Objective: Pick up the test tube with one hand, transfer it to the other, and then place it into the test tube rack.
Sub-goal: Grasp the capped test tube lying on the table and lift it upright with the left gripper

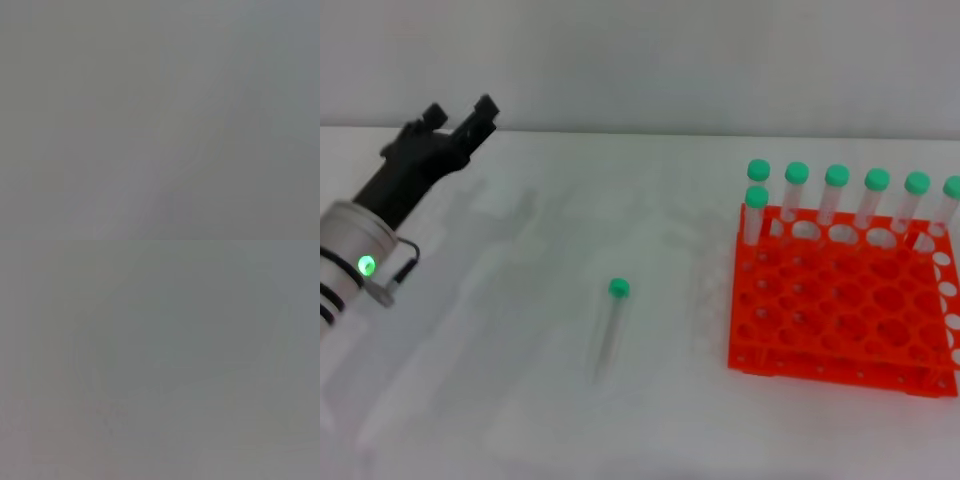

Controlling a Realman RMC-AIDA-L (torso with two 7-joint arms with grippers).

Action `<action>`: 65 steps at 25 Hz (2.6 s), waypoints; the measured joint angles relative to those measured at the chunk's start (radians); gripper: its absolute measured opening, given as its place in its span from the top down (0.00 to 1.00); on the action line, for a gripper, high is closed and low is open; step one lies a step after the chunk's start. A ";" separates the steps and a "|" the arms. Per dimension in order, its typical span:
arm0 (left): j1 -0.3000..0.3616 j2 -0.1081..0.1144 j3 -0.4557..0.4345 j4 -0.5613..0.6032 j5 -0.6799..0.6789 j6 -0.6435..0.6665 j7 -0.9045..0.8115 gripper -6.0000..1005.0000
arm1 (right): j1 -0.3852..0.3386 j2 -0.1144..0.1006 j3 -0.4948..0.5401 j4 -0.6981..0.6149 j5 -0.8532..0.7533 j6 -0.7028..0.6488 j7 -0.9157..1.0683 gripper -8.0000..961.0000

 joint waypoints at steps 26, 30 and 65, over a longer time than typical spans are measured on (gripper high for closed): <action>-0.619 0.072 0.270 -0.732 1.291 0.322 -1.433 0.15 | 0.007 -0.001 0.002 -0.025 0.000 0.003 -0.001 0.14; -0.708 0.058 0.270 -0.663 1.449 0.336 -1.562 0.15 | 0.008 -0.001 -0.001 -0.049 -0.001 0.004 -0.002 0.14; -0.812 -0.064 0.269 -0.260 1.808 0.151 -2.095 0.17 | -0.007 -0.039 -0.038 -0.101 -0.011 -0.030 0.007 0.14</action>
